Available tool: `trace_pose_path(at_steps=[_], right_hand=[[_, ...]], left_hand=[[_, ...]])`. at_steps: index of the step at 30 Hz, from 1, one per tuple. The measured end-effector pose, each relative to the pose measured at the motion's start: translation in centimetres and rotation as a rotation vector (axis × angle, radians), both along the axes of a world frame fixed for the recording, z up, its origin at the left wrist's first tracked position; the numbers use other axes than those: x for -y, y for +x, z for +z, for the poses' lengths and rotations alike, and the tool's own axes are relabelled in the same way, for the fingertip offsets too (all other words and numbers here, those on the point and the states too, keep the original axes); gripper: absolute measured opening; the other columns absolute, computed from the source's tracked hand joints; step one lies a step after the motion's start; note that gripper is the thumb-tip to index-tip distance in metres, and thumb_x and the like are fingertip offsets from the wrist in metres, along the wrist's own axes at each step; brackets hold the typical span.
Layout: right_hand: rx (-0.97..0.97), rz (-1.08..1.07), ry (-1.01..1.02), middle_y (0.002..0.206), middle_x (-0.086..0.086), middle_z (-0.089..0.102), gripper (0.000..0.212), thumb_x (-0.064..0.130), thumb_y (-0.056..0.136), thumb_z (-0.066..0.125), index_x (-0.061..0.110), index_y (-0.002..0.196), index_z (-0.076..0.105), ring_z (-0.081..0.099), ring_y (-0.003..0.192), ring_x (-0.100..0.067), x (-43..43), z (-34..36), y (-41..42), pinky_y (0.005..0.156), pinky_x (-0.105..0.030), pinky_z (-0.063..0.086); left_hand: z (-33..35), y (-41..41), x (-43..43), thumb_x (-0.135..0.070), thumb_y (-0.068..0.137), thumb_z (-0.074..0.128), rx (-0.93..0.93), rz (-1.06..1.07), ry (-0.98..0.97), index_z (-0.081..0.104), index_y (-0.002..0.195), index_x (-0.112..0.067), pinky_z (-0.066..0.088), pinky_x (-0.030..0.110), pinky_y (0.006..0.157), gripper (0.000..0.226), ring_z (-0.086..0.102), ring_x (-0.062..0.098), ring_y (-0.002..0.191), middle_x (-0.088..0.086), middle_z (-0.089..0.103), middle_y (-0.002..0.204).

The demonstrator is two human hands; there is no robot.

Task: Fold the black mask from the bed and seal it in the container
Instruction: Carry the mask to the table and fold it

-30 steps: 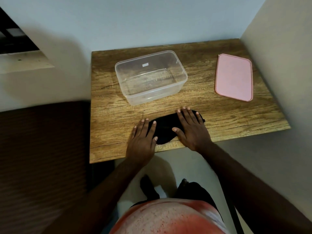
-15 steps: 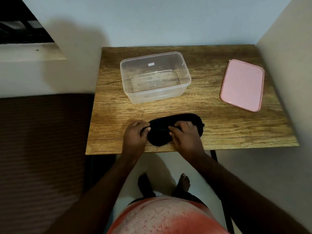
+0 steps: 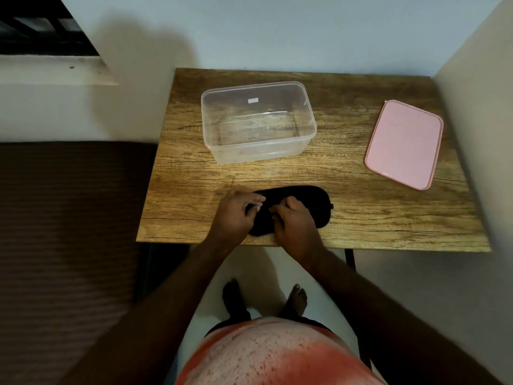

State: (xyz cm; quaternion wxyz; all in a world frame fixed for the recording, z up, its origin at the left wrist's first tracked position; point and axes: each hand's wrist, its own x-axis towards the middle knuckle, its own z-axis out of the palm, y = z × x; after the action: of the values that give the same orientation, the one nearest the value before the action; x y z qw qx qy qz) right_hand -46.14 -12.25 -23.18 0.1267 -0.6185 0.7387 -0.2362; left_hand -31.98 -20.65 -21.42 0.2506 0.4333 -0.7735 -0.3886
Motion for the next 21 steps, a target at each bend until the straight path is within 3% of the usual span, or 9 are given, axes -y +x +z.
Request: trace_pose_path(at_steps=[4, 6, 8, 11, 15, 19, 21], right_hand=[[-0.162, -0.058, 0.003, 0.095, -0.006, 0.062, 0.023, 0.017, 0.084, 0.060, 0.014, 0.104, 0.071, 0.053, 0.095, -0.029, -0.8, -0.1, 0.4, 0.079, -0.040, 0.042], [-0.164, -0.059, -0.008, 0.097, -0.006, 0.062, 0.026, 0.018, 0.085, 0.057, 0.015, 0.107, 0.071, 0.053, 0.101, -0.028, -1.1, -0.2, 0.5, 0.090, -0.044, 0.042], [-0.114, -0.047, -0.023, 0.097, -0.008, 0.061, 0.026, 0.015, 0.086, 0.058, 0.013, 0.109, 0.070, 0.054, 0.099, -0.028, -1.3, -0.4, 0.3, 0.090, -0.043, 0.043], [-0.061, -0.020, -0.024, 0.098, -0.008, 0.061, 0.027, 0.012, 0.088, 0.059, 0.010, 0.113, 0.070, 0.054, 0.099, -0.027, -1.3, -0.6, -0.1, 0.087, -0.039, 0.046], [-0.028, 0.003, -0.058, 0.100, -0.010, 0.061, 0.027, 0.010, 0.089, 0.060, 0.007, 0.114, 0.070, 0.053, 0.101, -0.026, -1.2, -0.7, -0.2, 0.086, -0.037, 0.048], [-0.120, 0.000, -0.060, 0.105, -0.013, 0.065, 0.029, 0.008, 0.087, 0.064, 0.005, 0.115, 0.070, 0.055, 0.111, -0.032, -1.4, -1.2, 0.1, 0.097, -0.047, 0.048], [-0.234, -0.010, -0.052, 0.104, -0.011, 0.068, 0.030, 0.010, 0.084, 0.065, 0.008, 0.113, 0.072, 0.058, 0.108, -0.033, -1.7, -1.2, 0.4, 0.092, -0.046, 0.048]], left_hand=[[-0.6, 0.1, 0.1, -0.007, 0.088, 0.061, 0.053, 0.047, -0.053, 0.060, 0.125, -0.009, 0.037, 0.017, 0.095, 0.037, 0.043, 0.002, 0.109, 0.006, 0.053, 0.126], [-0.9, 0.4, 0.1, -0.012, 0.090, 0.058, 0.075, 0.048, -0.064, 0.060, 0.127, -0.008, 0.032, 0.019, 0.099, 0.037, 0.042, 0.005, 0.115, 0.007, 0.056, 0.130], [-1.2, 0.6, 0.0, -0.021, 0.091, 0.057, 0.086, 0.016, -0.025, 0.060, 0.126, -0.009, 0.032, 0.027, 0.102, 0.037, 0.048, 0.017, 0.123, 0.007, 0.058, 0.132], [-1.0, 1.2, -0.3, -0.030, 0.089, 0.058, 0.037, -0.012, 0.064, 0.055, 0.133, -0.011, 0.037, 0.030, 0.102, 0.048, 0.048, 0.017, 0.126, 0.005, 0.055, 0.136], [-0.9, 3.0, -0.2, -0.006, 0.090, 0.057, 0.008, -0.137, 0.112, 0.048, 0.138, -0.007, 0.038, 0.037, 0.110, 0.049, 0.044, 0.018, 0.133, 0.009, 0.051, 0.141], [-1.1, 4.4, 0.4, 0.000, 0.092, 0.053, 0.060, -0.253, 0.051, 0.050, 0.137, -0.009, 0.039, 0.021, 0.105, 0.046, 0.051, 0.015, 0.128, 0.007, 0.058, 0.134], [-0.8, 4.6, 0.7, -0.005, 0.094, 0.053, 0.074, -0.280, 0.055, 0.052, 0.135, -0.009, 0.042, 0.012, 0.097, 0.041, 0.056, 0.012, 0.122, 0.005, 0.062, 0.128]])
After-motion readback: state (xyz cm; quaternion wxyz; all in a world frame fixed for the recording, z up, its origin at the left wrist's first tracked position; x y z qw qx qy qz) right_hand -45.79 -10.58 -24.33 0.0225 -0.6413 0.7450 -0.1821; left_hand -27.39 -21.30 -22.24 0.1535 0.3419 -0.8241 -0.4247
